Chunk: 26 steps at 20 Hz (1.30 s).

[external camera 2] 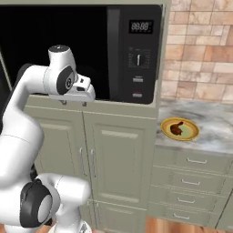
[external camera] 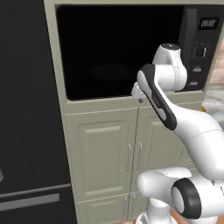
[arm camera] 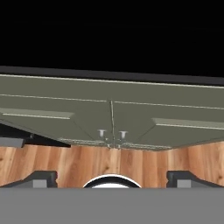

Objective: Pick the chicken drumstick from the counter and place it in the microwave. Then turn on the microwave.

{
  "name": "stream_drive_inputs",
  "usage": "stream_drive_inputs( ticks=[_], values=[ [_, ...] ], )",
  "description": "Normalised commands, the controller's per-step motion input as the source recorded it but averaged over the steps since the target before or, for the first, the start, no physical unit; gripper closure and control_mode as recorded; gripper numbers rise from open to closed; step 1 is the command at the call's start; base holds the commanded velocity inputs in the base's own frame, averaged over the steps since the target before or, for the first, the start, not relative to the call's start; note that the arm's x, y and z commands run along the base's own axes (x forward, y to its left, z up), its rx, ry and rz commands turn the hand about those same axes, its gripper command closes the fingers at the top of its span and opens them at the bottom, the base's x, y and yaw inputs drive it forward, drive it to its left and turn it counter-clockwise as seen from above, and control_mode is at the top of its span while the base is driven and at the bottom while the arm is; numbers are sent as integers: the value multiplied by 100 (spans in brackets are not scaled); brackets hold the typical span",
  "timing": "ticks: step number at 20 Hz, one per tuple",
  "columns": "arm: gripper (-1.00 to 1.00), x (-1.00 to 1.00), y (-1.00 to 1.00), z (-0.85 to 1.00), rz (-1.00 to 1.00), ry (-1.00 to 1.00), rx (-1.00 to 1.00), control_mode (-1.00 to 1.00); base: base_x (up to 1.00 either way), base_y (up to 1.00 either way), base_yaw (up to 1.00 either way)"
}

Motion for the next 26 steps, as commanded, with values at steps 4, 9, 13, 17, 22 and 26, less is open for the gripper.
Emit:
stream_drive_inputs(
  ticks=[4,9,13,17,22,26],
  values=[
    [-100,0,0,0,0,0,0,100,-7,-51,0],
    [-100,0,0,0,0,0,0,100,-7,-55,-1],
    [-100,0,0,0,0,0,0,100,-5,-49,-1],
    [-100,0,0,0,0,0,0,100,-2,-43,0],
    [-100,0,0,0,0,0,0,100,0,-35,0],
    [-100,0,0,0,0,0,0,100,0,-32,0]
  ],
)
